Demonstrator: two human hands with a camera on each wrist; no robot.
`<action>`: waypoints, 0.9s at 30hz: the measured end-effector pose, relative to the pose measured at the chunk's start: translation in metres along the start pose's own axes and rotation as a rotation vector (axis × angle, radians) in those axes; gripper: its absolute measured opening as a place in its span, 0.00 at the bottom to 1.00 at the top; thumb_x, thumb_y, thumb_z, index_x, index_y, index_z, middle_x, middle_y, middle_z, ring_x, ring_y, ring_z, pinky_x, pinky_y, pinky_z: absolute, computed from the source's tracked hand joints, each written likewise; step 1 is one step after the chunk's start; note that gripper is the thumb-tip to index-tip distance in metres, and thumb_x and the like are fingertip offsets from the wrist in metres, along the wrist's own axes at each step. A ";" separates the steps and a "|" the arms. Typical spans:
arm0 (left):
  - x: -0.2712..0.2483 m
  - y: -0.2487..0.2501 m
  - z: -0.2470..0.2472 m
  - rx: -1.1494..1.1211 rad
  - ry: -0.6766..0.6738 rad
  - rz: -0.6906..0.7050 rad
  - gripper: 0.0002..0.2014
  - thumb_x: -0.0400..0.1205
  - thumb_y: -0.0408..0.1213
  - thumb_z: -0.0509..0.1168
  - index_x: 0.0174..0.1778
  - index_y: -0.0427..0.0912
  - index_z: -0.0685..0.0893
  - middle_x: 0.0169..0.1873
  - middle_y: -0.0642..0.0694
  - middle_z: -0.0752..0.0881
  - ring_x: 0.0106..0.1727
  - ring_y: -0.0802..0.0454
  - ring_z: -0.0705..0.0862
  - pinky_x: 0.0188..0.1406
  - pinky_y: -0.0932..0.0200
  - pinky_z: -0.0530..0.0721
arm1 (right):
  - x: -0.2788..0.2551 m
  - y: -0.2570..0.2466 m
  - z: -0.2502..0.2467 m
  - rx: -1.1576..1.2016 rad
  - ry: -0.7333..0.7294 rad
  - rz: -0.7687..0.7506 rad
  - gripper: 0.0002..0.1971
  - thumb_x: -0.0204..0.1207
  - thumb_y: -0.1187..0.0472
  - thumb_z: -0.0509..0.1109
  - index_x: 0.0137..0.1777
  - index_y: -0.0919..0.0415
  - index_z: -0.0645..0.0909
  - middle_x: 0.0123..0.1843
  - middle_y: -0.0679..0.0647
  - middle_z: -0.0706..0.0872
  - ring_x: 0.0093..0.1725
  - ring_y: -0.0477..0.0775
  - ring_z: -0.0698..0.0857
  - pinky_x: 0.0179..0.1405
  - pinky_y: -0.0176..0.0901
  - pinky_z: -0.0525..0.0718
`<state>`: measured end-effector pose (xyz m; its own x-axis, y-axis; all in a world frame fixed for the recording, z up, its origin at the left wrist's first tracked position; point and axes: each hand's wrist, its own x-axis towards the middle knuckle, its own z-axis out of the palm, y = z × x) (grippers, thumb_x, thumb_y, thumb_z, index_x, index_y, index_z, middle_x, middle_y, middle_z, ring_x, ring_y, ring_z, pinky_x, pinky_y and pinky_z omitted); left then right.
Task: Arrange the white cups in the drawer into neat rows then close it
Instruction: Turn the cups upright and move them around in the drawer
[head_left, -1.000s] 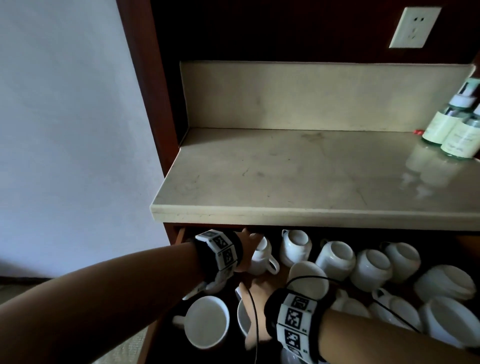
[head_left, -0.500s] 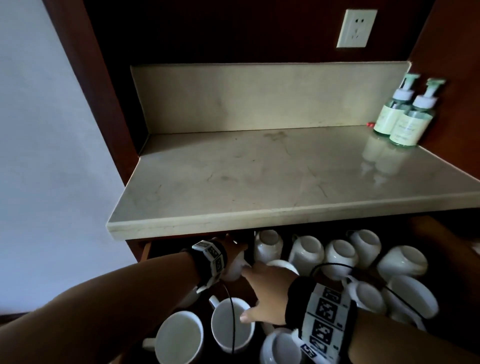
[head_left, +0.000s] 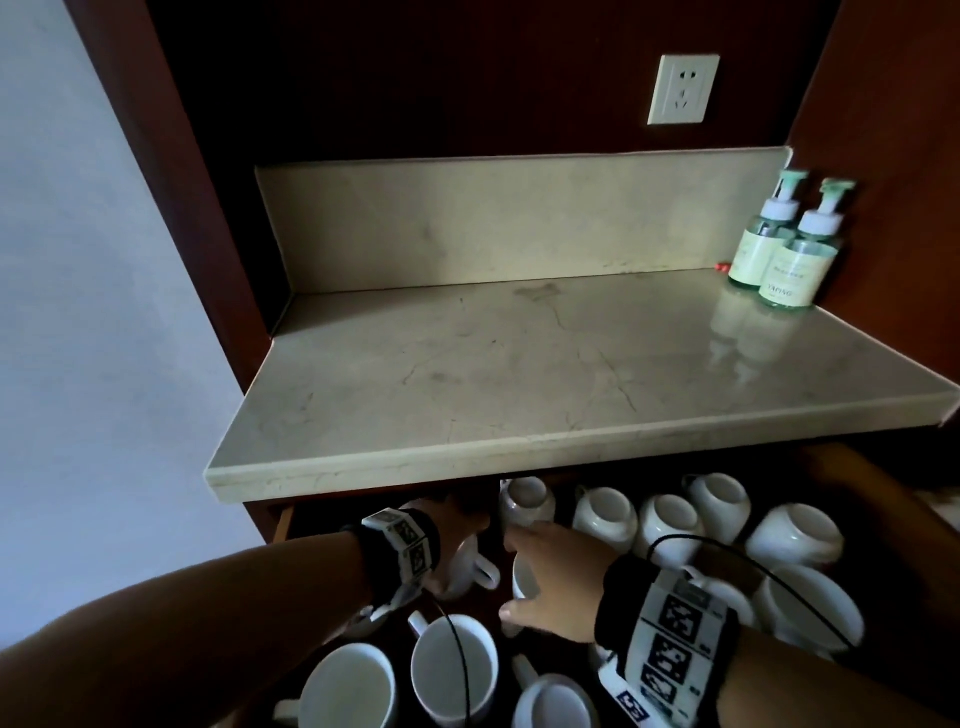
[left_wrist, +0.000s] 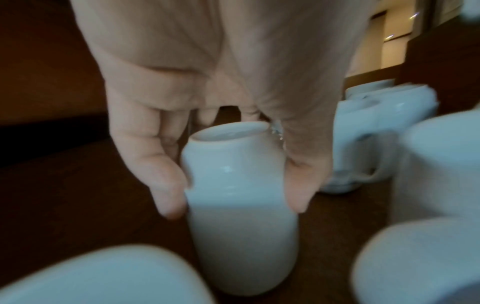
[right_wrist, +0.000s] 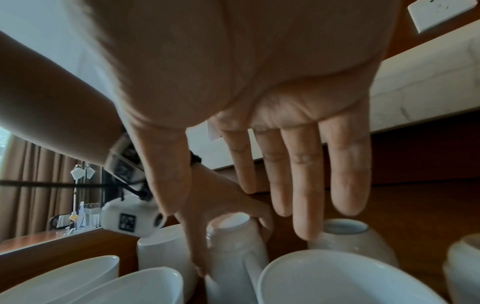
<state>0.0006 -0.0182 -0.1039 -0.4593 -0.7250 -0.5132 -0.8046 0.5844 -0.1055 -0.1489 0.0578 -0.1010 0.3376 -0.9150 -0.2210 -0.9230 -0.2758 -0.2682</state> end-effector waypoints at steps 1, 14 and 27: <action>-0.005 0.000 0.001 0.008 0.007 0.002 0.35 0.71 0.41 0.72 0.74 0.50 0.68 0.71 0.42 0.74 0.68 0.40 0.80 0.62 0.53 0.81 | 0.000 0.003 -0.001 0.000 0.007 0.006 0.28 0.72 0.41 0.71 0.67 0.54 0.72 0.65 0.51 0.80 0.64 0.57 0.82 0.57 0.47 0.80; -0.079 -0.043 -0.027 -1.265 0.257 0.153 0.27 0.72 0.31 0.77 0.59 0.52 0.69 0.52 0.38 0.82 0.33 0.45 0.85 0.33 0.52 0.87 | 0.018 0.012 -0.002 0.892 0.125 -0.100 0.49 0.52 0.44 0.86 0.72 0.37 0.62 0.68 0.41 0.78 0.66 0.43 0.80 0.64 0.45 0.82; -0.092 -0.077 -0.006 -0.389 0.170 -0.147 0.29 0.78 0.59 0.65 0.72 0.50 0.72 0.64 0.48 0.83 0.63 0.50 0.82 0.60 0.59 0.76 | 0.041 -0.024 -0.010 0.044 0.105 0.056 0.41 0.52 0.35 0.75 0.65 0.47 0.65 0.62 0.46 0.76 0.62 0.54 0.78 0.57 0.49 0.80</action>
<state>0.1026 0.0012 -0.0435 -0.3589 -0.8585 -0.3662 -0.9326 0.3138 0.1783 -0.1152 0.0240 -0.0945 0.2623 -0.9551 -0.1379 -0.9301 -0.2121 -0.3000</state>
